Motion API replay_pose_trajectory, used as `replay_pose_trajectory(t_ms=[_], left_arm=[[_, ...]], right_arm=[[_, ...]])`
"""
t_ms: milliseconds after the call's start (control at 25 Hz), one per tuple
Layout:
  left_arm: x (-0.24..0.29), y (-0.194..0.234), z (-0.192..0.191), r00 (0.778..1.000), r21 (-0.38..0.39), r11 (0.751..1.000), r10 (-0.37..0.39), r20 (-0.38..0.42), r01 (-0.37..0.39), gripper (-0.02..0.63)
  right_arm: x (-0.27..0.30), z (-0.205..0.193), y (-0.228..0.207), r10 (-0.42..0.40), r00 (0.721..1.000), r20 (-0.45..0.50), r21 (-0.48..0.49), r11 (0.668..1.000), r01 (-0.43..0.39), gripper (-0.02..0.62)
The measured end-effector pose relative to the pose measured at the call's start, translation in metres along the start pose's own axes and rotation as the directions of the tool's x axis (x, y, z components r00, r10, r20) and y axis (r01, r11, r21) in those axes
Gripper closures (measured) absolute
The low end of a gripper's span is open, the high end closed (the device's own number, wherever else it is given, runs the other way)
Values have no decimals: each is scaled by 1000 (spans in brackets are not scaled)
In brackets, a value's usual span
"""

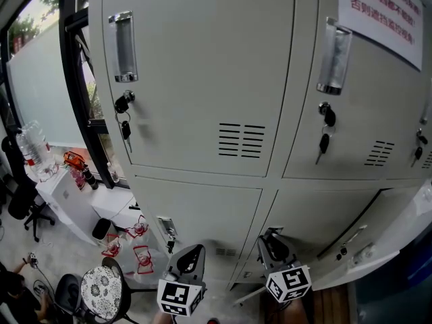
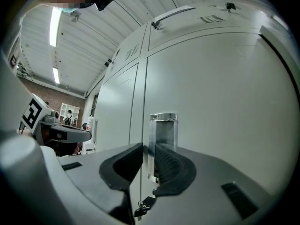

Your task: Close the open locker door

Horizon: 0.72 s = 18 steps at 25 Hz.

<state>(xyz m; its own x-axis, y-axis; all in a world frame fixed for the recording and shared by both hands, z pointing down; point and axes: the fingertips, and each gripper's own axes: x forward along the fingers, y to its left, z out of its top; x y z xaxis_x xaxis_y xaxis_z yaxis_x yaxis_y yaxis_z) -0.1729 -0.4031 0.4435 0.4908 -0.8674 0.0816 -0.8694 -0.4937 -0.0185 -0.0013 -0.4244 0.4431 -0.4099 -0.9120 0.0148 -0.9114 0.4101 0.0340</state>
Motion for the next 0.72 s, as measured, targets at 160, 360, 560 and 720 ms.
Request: replay_pose_trajectory(t_ms=[160, 360, 560, 720], left_arm=[[-2, 3, -1, 1000, 1, 1000, 7, -2, -7, 584], [-2, 2, 0, 1000, 1, 1000, 1, 0, -1, 584], [-3, 1, -1, 1000, 1, 1000, -5, -1, 5, 584], [-4, 1, -1, 1000, 3, 1000, -5, -1, 5, 584]], right_arm=[[1, 0, 0, 0, 1000, 2, 1, 1000, 0, 514], [0, 0, 0, -15, 1000, -1, -2, 1000, 15, 511], [-3, 0, -3, -50, 999, -3, -3, 999, 50, 505], [-7, 1, 2, -23, 1000, 3, 14, 1000, 23, 465]])
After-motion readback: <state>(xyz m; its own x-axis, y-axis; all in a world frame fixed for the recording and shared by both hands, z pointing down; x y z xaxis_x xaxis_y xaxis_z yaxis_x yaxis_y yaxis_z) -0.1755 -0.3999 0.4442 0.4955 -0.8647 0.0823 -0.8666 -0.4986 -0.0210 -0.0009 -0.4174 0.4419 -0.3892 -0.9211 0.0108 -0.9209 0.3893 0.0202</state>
